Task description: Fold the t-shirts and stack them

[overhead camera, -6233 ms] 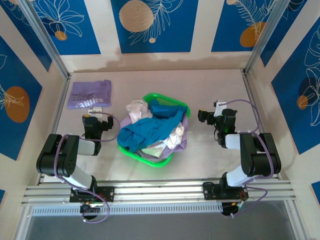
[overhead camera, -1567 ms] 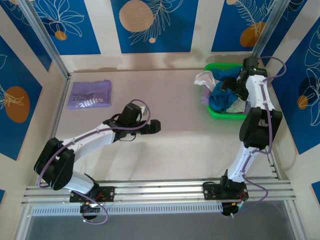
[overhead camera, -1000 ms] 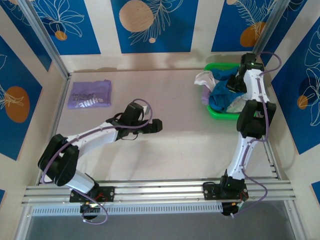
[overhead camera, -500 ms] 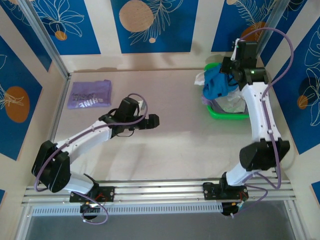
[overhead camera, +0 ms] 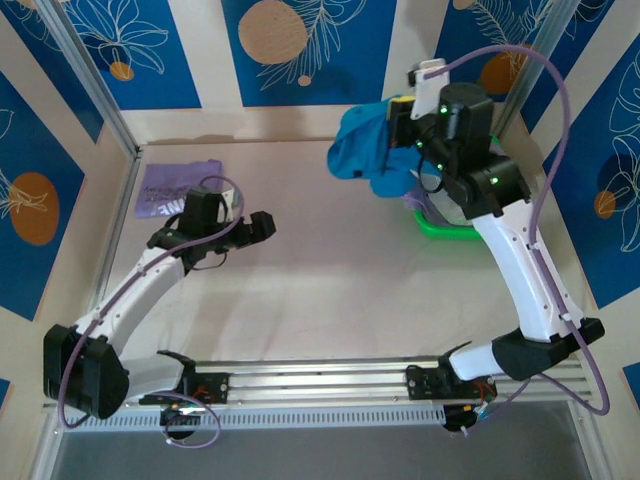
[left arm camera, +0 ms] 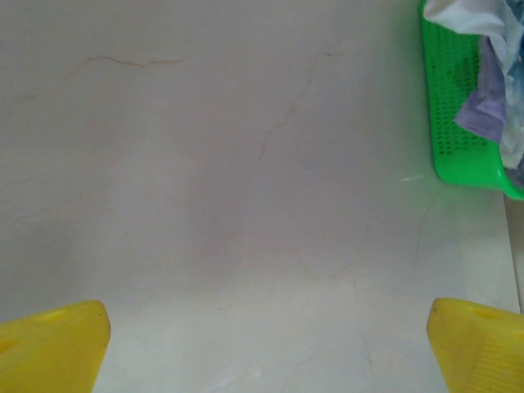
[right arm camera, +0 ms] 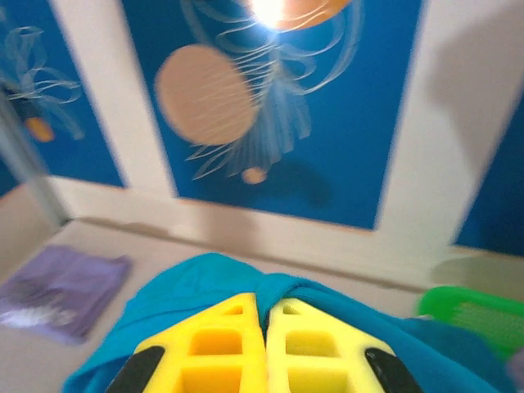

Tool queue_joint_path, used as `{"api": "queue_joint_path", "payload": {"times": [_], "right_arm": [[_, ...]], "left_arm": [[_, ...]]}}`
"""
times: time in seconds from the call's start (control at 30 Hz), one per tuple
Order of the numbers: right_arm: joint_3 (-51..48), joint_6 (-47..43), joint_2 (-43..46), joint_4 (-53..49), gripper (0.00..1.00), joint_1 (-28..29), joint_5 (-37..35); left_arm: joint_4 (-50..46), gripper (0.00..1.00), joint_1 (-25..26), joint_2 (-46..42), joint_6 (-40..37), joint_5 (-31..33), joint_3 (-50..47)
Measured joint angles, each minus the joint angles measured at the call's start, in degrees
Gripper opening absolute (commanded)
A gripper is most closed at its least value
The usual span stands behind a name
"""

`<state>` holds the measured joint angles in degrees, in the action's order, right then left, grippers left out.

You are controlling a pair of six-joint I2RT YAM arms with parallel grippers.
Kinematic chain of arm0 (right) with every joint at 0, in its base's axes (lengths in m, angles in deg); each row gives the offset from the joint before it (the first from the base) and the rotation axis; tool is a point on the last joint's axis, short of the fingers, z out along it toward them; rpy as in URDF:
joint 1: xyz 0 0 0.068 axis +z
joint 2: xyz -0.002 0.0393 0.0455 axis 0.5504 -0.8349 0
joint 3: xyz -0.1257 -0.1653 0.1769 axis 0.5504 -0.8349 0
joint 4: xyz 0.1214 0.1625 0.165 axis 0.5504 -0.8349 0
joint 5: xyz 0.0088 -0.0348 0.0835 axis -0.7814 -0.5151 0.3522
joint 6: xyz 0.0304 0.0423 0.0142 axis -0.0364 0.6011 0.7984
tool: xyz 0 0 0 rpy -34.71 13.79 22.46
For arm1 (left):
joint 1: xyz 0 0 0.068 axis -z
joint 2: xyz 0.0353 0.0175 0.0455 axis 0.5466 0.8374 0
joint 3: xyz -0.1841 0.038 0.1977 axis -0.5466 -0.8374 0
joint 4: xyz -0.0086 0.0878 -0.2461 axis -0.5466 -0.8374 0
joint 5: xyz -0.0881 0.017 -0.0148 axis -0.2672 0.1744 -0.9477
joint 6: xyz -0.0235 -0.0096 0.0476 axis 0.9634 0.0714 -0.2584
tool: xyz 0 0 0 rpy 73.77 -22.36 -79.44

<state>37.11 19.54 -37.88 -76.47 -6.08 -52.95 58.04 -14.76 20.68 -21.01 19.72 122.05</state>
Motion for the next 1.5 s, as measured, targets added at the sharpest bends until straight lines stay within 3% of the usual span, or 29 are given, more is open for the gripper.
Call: {"api": "queue_joint_path", "payload": {"times": [0.1,0.13,0.2,0.3,0.43,0.53,0.7,0.93,1.1,1.5], "right_arm": [[-4.5,4.4,-1.0,-0.6,0.02,5.4,2.8],[-6.3,6.3,-2.6,-0.9,0.10,7.3,4.6],[-7.0,9.4,-7.4,-2.1,0.41,9.9,8.1],[-1.8,14.4,-22.1,-7.0,0.49,12.6,15.2],[7.3,18.2,-38.7,-14.8,0.51,14.1,19.1],[7.9,19.6,-42.4,-19.8,0.52,14.3,20.1],[5.9,20.9,-40.0,-22.9,0.52,13.8,20.3],[-11.7,22.1,-31.5,-21.4,0.52,13.6,20.5],[-20.5,23.1,-30.9,-19.5,0.52,14.7,20.9],[-22.3,23.5,-35.7,-15.7,0.51,16.9,18.3]], "left_arm": [[-2.5,0.99,-3.2,-2.3,-1.1,-0.8,-0.8],[-3.3,0.99,-4.3,-3.1,-1.5,-1.2,-1.2],[-4.6,0.99,-6.0,-4.4,-2.1,-1.6,-2.0],[-6.3,0.99,-7.5,-6.3,-2.8,-1.9,-3.5],[-8.1,0.99,-7.7,-7.6,-3.7,-2.3,-5.7],[-9.3,0.99,-7.8,-8.1,-3.8,-2.5,-7.2],[-9.7,0.98,-7.8,-8.0,-3.7,-2.5,-8.1],[-8.6,0.97,-7.7,-4.5,-3.6,-2.9,-8.1],[-7.1,0.95,-7.1,-1.5,-3.5,-2.9,-8.1],[-4.3,0.90,-3.5,9.0,-3.1,-1.1,-3.4]]}}
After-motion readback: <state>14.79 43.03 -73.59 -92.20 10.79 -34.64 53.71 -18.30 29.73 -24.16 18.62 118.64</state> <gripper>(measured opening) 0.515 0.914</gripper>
